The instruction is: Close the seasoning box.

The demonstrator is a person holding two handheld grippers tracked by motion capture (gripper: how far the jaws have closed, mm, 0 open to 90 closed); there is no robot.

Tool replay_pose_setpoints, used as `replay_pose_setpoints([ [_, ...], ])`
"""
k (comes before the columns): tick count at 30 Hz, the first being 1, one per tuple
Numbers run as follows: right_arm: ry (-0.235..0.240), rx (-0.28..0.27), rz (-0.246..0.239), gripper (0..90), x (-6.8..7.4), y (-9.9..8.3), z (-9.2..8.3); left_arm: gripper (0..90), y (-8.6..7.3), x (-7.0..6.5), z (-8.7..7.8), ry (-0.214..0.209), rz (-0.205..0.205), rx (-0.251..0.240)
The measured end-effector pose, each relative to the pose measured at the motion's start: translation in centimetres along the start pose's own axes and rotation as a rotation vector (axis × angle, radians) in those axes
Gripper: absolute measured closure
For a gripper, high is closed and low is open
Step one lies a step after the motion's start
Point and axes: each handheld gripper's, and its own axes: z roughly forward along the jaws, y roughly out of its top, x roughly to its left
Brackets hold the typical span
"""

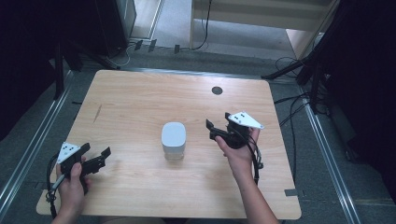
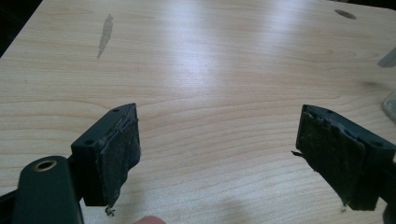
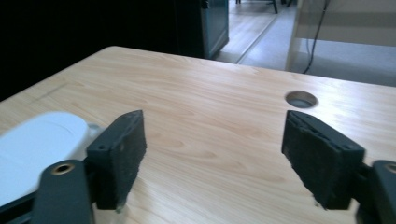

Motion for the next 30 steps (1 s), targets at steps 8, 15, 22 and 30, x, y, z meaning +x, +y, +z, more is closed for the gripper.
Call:
replay_pose_setpoints([
  [8,-0.056,0.025,0.025,20.5,-2.8,-1.9,-2.5,13.8,0.0,0.0,0.0,0.000,-0.001,0.005],
  [15,-0.088,0.044,0.050,20.5,-4.8,-4.0,-4.8,13.8,0.0,0.0,0.1,-0.001,0.002,0.006],
  [22,-0.141,0.068,0.070,21.1,-7.0,-6.5,-7.2,14.0,0.0,-0.1,0.1,-0.002,0.004,0.005],
  [30,-0.194,0.090,0.102,21.7,-9.3,-9.3,-9.7,13.9,0.0,0.0,0.1,-0.002,0.003,0.006],
])
